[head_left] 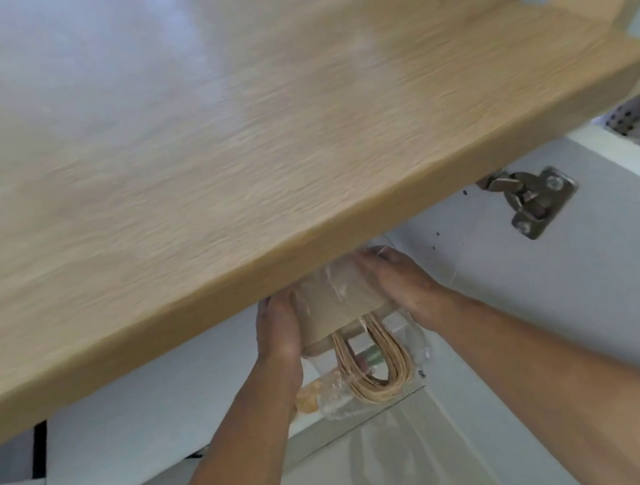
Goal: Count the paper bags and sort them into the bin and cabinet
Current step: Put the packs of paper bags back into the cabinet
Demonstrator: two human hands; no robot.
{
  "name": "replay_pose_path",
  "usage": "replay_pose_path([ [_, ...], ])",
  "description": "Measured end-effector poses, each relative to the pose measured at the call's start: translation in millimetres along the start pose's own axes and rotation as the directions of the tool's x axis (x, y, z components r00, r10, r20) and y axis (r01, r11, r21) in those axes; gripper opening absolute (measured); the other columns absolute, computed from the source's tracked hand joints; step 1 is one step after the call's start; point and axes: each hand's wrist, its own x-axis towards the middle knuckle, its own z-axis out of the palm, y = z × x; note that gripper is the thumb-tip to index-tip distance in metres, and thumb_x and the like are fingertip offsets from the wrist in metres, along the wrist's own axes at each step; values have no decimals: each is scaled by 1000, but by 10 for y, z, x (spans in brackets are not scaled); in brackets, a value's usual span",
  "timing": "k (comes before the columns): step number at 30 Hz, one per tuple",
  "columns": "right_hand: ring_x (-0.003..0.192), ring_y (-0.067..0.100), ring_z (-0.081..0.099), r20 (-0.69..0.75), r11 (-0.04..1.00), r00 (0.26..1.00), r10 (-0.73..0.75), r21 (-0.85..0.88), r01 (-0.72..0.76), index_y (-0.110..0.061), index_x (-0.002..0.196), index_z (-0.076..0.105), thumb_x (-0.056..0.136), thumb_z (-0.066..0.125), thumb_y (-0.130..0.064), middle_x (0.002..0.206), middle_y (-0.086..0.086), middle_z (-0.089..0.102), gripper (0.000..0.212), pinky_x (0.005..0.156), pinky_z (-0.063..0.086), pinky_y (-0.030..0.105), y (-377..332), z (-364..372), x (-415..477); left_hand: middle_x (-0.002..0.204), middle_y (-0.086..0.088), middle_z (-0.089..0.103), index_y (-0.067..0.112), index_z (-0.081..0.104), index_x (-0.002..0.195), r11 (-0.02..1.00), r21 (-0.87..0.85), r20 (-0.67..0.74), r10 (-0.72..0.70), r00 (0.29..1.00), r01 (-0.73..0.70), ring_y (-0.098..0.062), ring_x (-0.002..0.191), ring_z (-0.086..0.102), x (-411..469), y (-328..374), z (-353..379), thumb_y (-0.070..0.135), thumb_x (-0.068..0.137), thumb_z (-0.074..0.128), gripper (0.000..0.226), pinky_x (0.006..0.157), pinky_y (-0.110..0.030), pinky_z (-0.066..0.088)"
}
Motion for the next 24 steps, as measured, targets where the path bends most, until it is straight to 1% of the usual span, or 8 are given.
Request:
replay_pose_path([
  [3,103,21,63,9,999,1000,-13,-32,13,-32,109,63,63,51,-70,110,-2,68,61,96,49,45,24,23,183,110,-4,70,25,65,118,1000,-7,-33,-2,999,2,-25,99,65,138,-45,23,42,89,54,36,89,-43,53],
  [8,98,19,64,-12,998,1000,-9,-59,8,-29,104,65,63,50,-62,104,-3,70,55,95,50,43,44,55,249,113,-7,68,23,63,120,999,40,-57,3,998,0,-28,99,65,256,-126,52,44,90,53,38,83,-44,53],
  [12,96,19,63,-12,994,1000,-2,-114,1,-22,103,67,83,51,-52,102,0,69,40,90,50,37,49,8,242,112,-12,67,17,62,121,996,88,-34,3,999,0,-32,96,66,238,-110,51,43,87,53,44,76,-43,54],
  [14,99,20,61,14,990,1000,19,-137,-17,-21,113,63,82,49,-58,108,1,65,49,90,48,36,12,-24,246,113,-11,66,17,61,120,994,112,-45,1,999,4,-28,96,64,239,-92,26,43,87,54,43,77,-40,53],
  [17,102,24,62,33,992,999,32,-126,-27,-25,120,59,62,50,-73,114,2,65,76,95,49,46,-18,-72,245,116,-7,63,20,60,123,993,118,-50,4,999,2,-25,101,61,233,-60,3,43,87,57,43,86,-41,53],
  [20,98,25,62,4,993,998,55,-109,-54,-19,117,54,66,51,-72,109,7,64,74,94,48,45,-24,-114,168,107,-4,66,23,66,104,994,112,-63,0,998,7,-26,101,62,185,-6,-5,39,89,56,24,95,-45,50],
  [22,104,25,56,-27,989,997,69,-132,-72,-20,123,48,81,46,-64,114,5,58,61,92,45,40,-14,-157,81,94,-3,66,21,65,85,993,117,-76,19,997,-10,-25,93,60,149,40,-38,30,91,52,17,87,-41,48],
  [24,112,28,53,-78,983,994,70,-165,-82,-20,132,45,84,42,-62,124,8,55,64,95,44,42,2,-194,-12,87,-3,60,20,58,76,991,131,-93,36,995,-23,-21,80,53,91,96,-84,21,93,47,20,78,-37,41],
])
